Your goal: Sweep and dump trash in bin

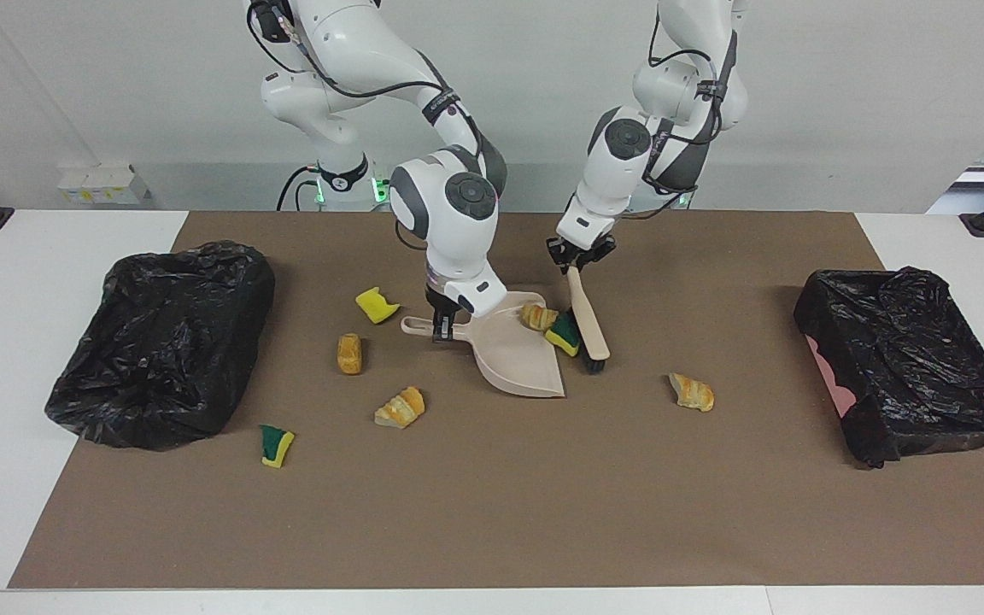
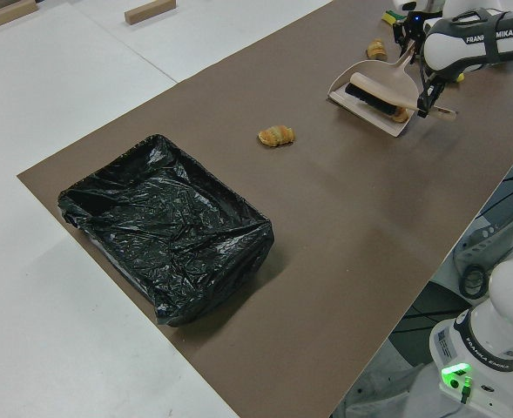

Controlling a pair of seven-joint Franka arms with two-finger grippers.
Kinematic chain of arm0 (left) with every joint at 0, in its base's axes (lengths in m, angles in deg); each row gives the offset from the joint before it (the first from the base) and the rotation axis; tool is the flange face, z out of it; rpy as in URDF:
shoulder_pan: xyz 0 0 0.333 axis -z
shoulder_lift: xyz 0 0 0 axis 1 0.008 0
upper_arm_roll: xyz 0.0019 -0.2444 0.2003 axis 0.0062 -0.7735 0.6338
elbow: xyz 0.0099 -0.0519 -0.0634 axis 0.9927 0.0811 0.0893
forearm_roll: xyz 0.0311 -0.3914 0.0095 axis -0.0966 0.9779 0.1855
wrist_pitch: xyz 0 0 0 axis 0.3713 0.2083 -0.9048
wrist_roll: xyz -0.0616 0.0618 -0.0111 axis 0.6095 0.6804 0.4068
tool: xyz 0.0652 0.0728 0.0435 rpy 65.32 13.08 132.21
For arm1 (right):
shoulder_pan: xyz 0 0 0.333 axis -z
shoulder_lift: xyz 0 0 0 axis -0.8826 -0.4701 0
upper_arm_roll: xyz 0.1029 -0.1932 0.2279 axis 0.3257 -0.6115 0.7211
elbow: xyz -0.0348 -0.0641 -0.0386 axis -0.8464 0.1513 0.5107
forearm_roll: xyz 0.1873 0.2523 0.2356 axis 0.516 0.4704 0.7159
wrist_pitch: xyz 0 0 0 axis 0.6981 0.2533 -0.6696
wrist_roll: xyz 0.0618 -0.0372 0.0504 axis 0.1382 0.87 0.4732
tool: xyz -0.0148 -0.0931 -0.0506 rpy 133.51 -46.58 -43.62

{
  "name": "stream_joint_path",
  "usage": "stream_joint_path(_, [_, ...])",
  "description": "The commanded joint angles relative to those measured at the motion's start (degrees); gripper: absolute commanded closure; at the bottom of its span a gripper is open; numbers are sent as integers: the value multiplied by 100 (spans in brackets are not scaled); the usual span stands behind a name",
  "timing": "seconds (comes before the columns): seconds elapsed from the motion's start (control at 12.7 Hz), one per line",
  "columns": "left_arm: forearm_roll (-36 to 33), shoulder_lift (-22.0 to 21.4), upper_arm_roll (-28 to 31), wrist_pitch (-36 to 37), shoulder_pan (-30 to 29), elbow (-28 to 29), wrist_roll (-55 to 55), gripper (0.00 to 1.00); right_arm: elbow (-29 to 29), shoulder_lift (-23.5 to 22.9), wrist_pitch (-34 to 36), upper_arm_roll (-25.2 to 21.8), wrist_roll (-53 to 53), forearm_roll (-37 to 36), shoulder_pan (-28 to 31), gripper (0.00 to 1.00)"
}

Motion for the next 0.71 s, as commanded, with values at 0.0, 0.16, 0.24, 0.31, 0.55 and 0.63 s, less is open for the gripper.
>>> stream_joint_path(0.0, [33, 132, 143, 156, -45, -383, 91, 100, -43, 105, -55, 26, -34, -18, 73, 100])
stream_joint_path(0.16, [-290, 105, 153, 559, -482, -576, 345, 100, 80, 105, 33, 26, -105, -26, 161, 100])
stream_joint_path(0.24, [-484, 157, 161, 875, -659, -769, 459, 100, 89, 105, 42, 26, -113, -18, 161, 100])
stream_joint_path(0.31, [-538, 210, 161, 1174, -869, -945, 678, 100, 150, 97, 51, 17, -113, -18, 161, 100])
stream_joint_path(0.55, [-609, 281, 161, 1308, -1511, -990, 1486, 100, 159, 97, 51, 26, -210, -18, 161, 100])
stream_joint_path(0.63, [-626, 307, 161, 1309, -1756, -990, 1750, 100, 151, 97, 51, 26, -219, -9, 161, 100])
